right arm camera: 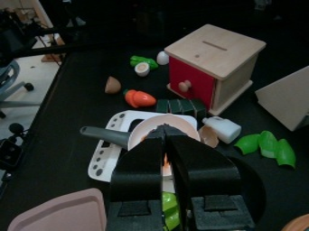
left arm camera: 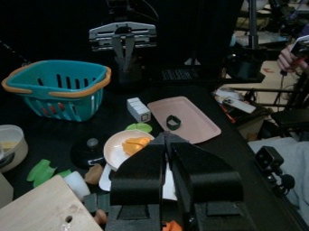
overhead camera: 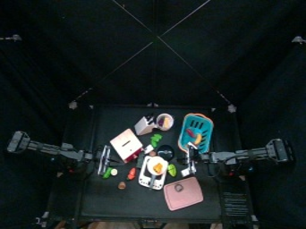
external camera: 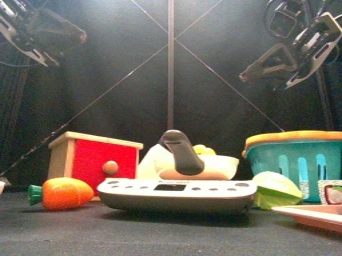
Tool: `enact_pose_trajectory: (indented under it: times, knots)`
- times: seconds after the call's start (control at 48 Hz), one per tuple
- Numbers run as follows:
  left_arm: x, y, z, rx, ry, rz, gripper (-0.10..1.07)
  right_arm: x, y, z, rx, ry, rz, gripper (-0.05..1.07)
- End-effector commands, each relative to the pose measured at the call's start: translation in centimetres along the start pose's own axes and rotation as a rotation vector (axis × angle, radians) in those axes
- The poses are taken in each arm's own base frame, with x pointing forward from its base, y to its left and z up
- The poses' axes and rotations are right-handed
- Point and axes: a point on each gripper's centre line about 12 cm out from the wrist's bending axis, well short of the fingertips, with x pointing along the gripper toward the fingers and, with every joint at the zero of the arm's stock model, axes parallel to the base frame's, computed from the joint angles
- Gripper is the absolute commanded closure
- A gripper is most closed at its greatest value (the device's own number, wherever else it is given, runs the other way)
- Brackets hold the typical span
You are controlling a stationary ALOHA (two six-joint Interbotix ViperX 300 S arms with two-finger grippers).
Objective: Grab pot lid
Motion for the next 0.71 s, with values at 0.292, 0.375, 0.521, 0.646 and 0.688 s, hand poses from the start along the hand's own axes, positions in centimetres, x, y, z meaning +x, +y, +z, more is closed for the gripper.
enact_pose_trajectory:
  times: [0.292, 0.375, 0.521, 0.646, 0.688]
  knots:
    - [1.7, -0.2, -0.4, -0.002, 0.022, -0.007, 0.25, 2.5, 0.8, 0.7, -0.005, 0.025, 0.023, 0.66]
    - [1.7, -0.2, -0.4, -0.002, 0.02, -0.007, 0.25, 2.9, 0.9, 1.0, -0.005, 0.023, 0.023, 0.55]
    - [1.7, -0.2, -0.5, -0.002, 0.023, -0.007, 0.24, 3.6, 0.9, 1.4, -0.001, 0.023, 0.022, 0.33]
    - [1.7, -0.1, -0.5, -0.002, 0.022, -0.004, 0.24, 4.6, 0.8, 1.5, 0.029, 0.034, 0.01, 0.14]
    - [1.7, 0.0, -0.4, -0.004, 0.02, 0.0, 0.24, 4.9, 0.8, 1.6, 0.04, 0.042, 0.007, 0.09]
